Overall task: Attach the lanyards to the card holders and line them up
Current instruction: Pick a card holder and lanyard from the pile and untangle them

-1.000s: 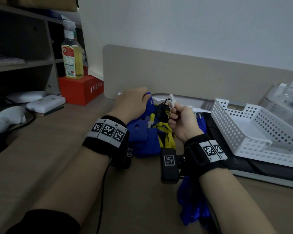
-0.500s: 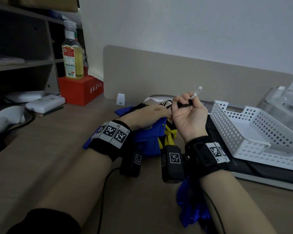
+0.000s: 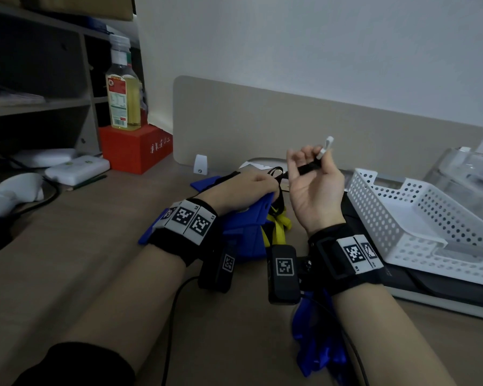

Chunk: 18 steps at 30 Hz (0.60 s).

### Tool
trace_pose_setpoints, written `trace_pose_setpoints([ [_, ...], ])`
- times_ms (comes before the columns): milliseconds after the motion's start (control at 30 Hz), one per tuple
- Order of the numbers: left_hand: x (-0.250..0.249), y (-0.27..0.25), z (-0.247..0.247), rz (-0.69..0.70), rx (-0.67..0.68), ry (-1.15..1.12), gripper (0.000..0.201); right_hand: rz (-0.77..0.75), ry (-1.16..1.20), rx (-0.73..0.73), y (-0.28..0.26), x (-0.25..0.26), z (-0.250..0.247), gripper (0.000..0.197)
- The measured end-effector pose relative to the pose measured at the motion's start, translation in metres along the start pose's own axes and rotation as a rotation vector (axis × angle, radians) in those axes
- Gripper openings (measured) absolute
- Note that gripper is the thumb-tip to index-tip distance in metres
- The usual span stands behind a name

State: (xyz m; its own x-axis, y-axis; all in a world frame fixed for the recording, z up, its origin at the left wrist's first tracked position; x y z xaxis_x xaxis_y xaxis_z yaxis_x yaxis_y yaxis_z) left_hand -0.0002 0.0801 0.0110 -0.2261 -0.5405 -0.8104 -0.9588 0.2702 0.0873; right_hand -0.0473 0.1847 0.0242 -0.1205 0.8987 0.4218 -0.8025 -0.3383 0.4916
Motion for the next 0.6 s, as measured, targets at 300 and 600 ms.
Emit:
trace_pose_setpoints([
  [300, -0.011, -0.007, -0.027, 0.168, -0.236, -0.171, 0.038, 0.295, -0.752, -0.072, -0.004, -0.020, -0.020, 0.032],
  [600, 0.006, -0.004, -0.043, 0.078, -0.417, -0.207, 0.041, 0.620, -0.800, 0.153, -0.017, -0.045, -0.007, 0.028],
])
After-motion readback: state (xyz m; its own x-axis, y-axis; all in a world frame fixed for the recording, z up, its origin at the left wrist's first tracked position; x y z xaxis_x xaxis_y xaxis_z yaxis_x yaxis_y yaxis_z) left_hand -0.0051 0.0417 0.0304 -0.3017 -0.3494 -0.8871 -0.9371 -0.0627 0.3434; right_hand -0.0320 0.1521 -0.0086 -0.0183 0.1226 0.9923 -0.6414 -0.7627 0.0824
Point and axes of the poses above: each hand's wrist, its own y-axis towards the middle knuckle, its own z-axis out of the palm, x = y × z, the point moved 6 cm from there along y, towards the middle knuckle, and after that the axes turned 13 degrees about x, right-handed, at the moved point
